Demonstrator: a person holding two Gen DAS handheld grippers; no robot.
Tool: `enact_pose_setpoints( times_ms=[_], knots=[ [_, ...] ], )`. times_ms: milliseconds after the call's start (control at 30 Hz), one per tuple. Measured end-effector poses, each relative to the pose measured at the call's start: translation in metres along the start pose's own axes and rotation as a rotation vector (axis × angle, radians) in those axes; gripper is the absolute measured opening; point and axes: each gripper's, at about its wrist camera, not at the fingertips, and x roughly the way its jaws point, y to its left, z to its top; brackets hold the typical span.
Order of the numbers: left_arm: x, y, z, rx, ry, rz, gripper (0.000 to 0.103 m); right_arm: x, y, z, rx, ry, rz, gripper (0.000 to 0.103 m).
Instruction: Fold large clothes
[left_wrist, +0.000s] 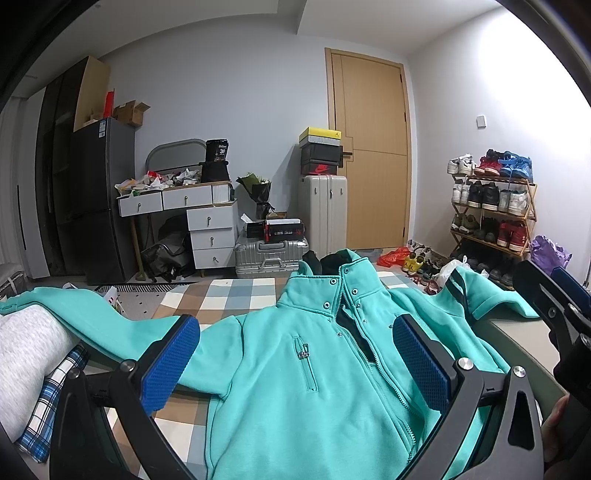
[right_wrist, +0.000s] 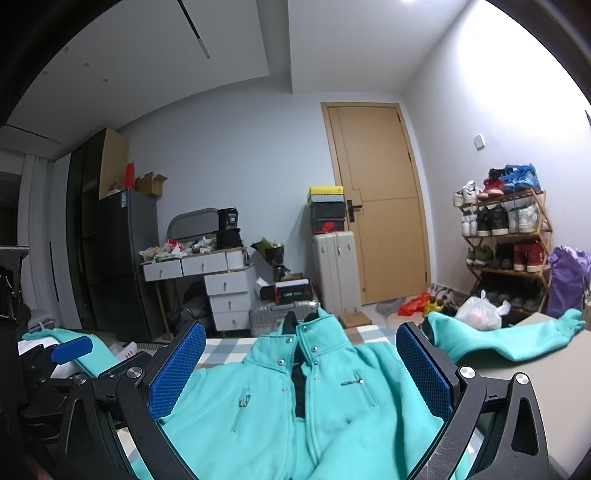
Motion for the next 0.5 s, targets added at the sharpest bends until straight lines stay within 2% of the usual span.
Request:
enact_pose_setpoints(
  times_ms=[367,500],
  knots=[
    [-0.002,0.002,0.0,0.015,0.0,-0.001,0.102,0.003,-0.003,0.0,0.019,0.018,-0.003,0.103],
    [0.004,-0.002,-0.002,0.023,0.025,-0.003,0.102,0.014,-0.025,0.003,0.107,0.074,0.004,0.103]
  ],
)
